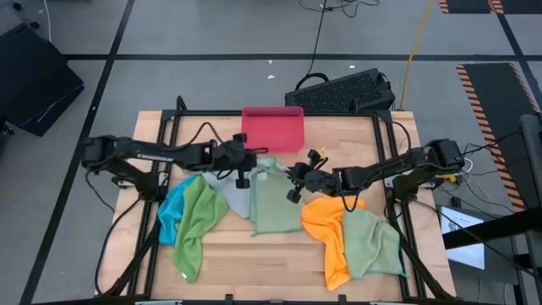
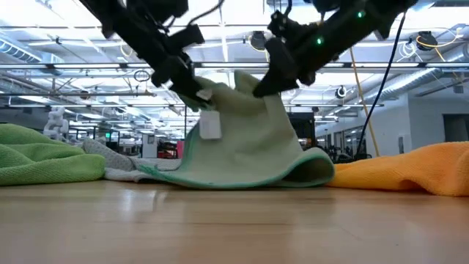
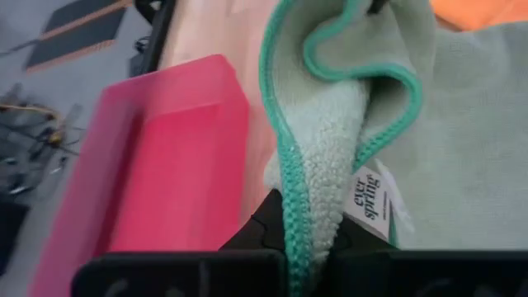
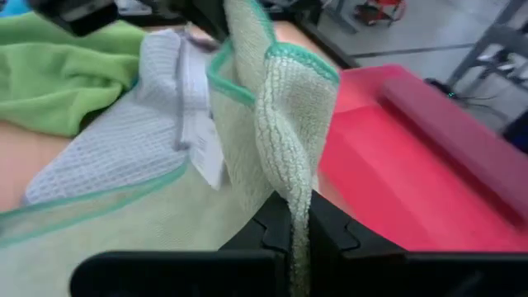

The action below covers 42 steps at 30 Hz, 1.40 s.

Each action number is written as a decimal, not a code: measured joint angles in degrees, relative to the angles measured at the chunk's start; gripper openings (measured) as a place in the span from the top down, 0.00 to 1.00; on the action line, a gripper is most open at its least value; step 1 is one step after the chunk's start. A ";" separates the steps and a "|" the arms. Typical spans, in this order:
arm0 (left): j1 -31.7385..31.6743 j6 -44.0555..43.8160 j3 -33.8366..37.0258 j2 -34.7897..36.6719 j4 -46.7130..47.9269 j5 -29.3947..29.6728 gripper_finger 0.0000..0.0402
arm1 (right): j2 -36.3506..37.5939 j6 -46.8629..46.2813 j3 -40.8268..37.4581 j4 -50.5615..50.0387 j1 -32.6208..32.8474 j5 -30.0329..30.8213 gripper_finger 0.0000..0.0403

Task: Fold microfiber towels
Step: Fold the top light green towel

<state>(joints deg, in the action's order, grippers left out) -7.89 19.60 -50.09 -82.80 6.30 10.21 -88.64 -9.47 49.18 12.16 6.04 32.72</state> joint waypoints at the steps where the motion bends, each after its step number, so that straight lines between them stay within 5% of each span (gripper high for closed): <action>1: -0.40 0.18 0.00 -0.58 -0.69 -1.46 0.98 | 0.00 0.02 -0.48 0.20 -0.24 -0.05 0.98; 18: -2.74 -3.06 0.00 -1.60 -4.69 -2.98 0.97 | 0.11 -1.85 -5.76 6.16 -2.12 0.11 0.98; 24: -1.16 -8.98 0.00 -1.60 -1.57 -0.11 0.75 | 0.11 -2.34 -6.28 7.30 -1.08 0.31 0.97; 28: 0.98 -11.26 0.00 -0.70 -1.30 8.76 0.58 | 0.11 -3.12 -6.28 7.29 -1.07 1.66 0.89; 32: 4.07 -11.50 -0.02 1.86 -1.45 10.85 0.48 | 0.11 -4.34 -6.28 6.53 -1.15 3.66 0.74; 37: 6.94 -11.10 -0.02 5.00 1.22 12.14 0.41 | 0.21 -5.07 -6.28 5.03 -1.17 7.08 0.56; 42: 8.05 -15.38 -0.02 6.54 8.00 15.33 0.40 | 3.23 -6.73 -6.19 2.19 -0.01 7.97 0.51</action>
<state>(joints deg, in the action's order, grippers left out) 0.15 4.22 -50.11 -76.26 14.30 25.55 -85.41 -16.20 42.98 14.35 6.03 40.69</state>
